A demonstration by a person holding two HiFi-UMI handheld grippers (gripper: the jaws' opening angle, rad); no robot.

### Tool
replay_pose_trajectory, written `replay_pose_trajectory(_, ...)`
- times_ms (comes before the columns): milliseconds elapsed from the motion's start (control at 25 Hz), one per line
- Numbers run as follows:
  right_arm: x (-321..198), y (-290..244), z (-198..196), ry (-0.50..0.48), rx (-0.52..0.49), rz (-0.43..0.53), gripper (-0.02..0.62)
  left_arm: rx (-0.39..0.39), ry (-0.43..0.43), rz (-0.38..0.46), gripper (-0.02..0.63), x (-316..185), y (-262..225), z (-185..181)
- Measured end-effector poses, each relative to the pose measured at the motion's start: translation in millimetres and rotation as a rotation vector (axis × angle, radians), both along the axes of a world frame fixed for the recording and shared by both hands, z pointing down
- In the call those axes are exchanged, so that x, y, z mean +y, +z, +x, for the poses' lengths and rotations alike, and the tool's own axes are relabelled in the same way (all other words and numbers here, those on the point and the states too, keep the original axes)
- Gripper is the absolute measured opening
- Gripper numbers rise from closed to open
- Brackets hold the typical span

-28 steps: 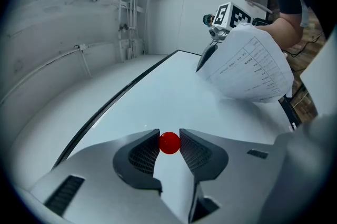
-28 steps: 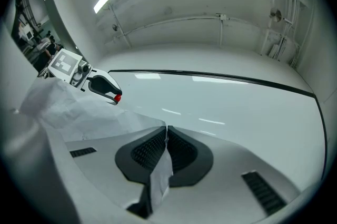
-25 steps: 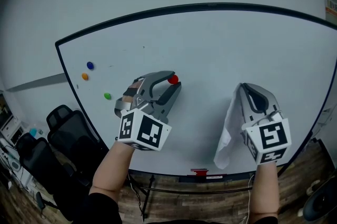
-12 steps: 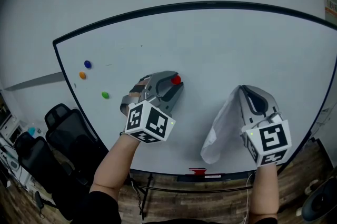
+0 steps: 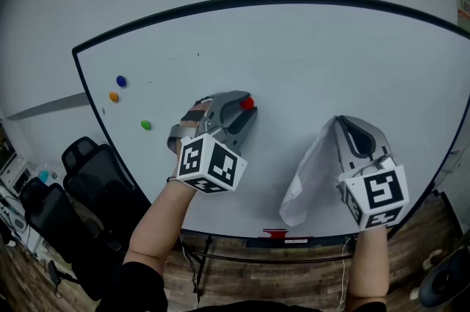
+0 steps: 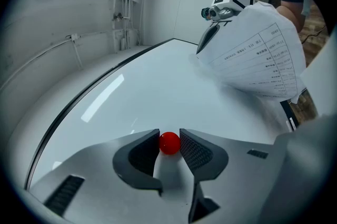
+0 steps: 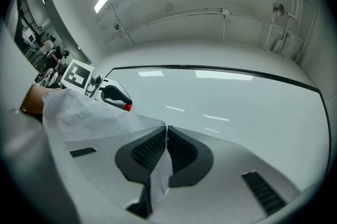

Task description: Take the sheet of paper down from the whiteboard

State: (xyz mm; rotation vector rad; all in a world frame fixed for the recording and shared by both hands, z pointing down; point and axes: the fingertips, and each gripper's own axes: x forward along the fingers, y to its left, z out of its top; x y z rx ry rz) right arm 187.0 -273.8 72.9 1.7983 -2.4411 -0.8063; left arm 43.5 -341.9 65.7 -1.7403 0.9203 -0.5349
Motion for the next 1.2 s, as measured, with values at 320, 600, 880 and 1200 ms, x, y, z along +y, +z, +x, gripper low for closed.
replay_pose_trajectory(320,-1.5,3.5,-1.3,-0.011,-0.003,-0.017,0.025,0.023,0.061,0.026,0.144,10.0,-5.1,3.0)
replay_pose_trajectory(600,13.8,19.1,5.0,-0.028,0.025,-0.035,0.025,0.126,0.189,0.058,0.137,68.3,-2.7,-3.6)
replay_pose_trajectory(880,53.8,95.1,-8.4,-0.12,-0.019,-0.155,0.025,0.295,0.34,-0.143,0.055,100.8,73.6,-16.4)
replay_pose_trajectory(1200,61.1,244.3,-38.5,-0.274,-0.058,-0.432,0.025,0.424,0.34,-0.507,0.012,87.3,212.4,-47.8)
